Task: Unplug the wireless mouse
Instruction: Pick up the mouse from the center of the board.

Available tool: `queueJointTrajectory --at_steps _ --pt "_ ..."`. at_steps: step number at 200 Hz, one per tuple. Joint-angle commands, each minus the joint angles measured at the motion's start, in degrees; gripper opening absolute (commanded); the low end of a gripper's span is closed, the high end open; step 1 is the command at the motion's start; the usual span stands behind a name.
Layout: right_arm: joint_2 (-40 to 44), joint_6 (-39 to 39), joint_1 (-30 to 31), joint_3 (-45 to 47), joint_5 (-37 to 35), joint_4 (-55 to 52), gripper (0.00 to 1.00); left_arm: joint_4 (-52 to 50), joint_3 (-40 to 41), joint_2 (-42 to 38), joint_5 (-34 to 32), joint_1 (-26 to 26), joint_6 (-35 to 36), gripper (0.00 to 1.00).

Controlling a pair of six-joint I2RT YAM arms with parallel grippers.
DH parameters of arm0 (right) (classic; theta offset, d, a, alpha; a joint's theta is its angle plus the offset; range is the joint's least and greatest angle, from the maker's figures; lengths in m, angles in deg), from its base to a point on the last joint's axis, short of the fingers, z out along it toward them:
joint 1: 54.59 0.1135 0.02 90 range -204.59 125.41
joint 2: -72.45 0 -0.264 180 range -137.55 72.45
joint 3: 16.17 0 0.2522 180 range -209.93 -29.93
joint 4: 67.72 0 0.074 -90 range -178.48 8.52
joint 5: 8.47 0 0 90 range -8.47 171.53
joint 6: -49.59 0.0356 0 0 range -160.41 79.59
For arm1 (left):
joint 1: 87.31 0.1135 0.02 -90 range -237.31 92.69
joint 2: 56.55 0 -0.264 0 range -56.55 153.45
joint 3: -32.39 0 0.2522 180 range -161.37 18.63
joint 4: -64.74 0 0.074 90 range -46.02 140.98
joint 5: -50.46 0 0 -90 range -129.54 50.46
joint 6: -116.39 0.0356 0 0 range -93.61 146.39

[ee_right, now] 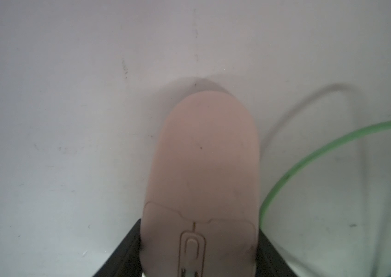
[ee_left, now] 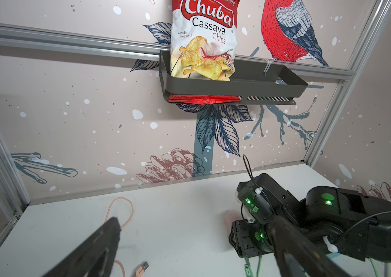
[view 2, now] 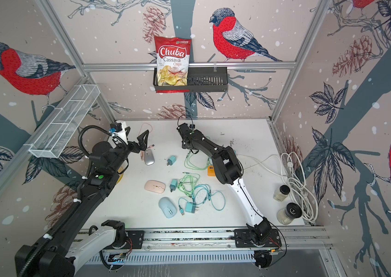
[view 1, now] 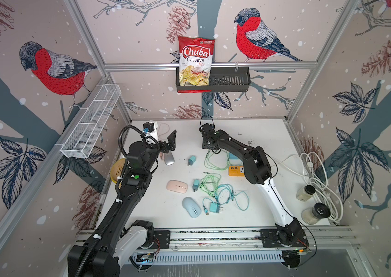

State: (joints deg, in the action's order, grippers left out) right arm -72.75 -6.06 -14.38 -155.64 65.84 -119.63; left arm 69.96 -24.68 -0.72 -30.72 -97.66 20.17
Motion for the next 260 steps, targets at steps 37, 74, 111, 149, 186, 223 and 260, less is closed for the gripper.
queueJointTrajectory --at_steps 37,74,111,149,186,223,260 --pt "1.9 -2.4 -0.5 0.3 -1.6 -3.2 0.52 4.2 0.2 0.1 -0.2 0.1 -0.8 0.98" --pt "11.0 -8.7 -0.2 5.1 2.9 -1.1 0.48 5.7 0.4 0.9 3.2 0.1 -2.0 0.98" --pt "28.2 -15.5 -0.6 21.4 11.5 5.7 0.48 8.8 0.1 2.8 12.1 0.1 -6.6 0.98" --pt "43.8 -22.0 -0.9 34.9 24.4 8.4 0.49 14.2 -2.1 8.5 24.3 -0.2 -20.8 0.9" --pt "53.8 -24.7 1.0 41.2 30.4 7.9 0.49 20.8 -2.4 13.8 33.5 -0.4 -42.5 0.82" --pt "59.0 -27.8 2.4 45.0 31.8 8.6 0.49 26.8 -1.6 20.5 40.5 -0.4 -58.7 0.78" --pt "59.2 -30.5 4.4 43.7 31.2 8.0 0.49 60.8 2.1 32.5 44.5 -2.0 -88.7 0.69"
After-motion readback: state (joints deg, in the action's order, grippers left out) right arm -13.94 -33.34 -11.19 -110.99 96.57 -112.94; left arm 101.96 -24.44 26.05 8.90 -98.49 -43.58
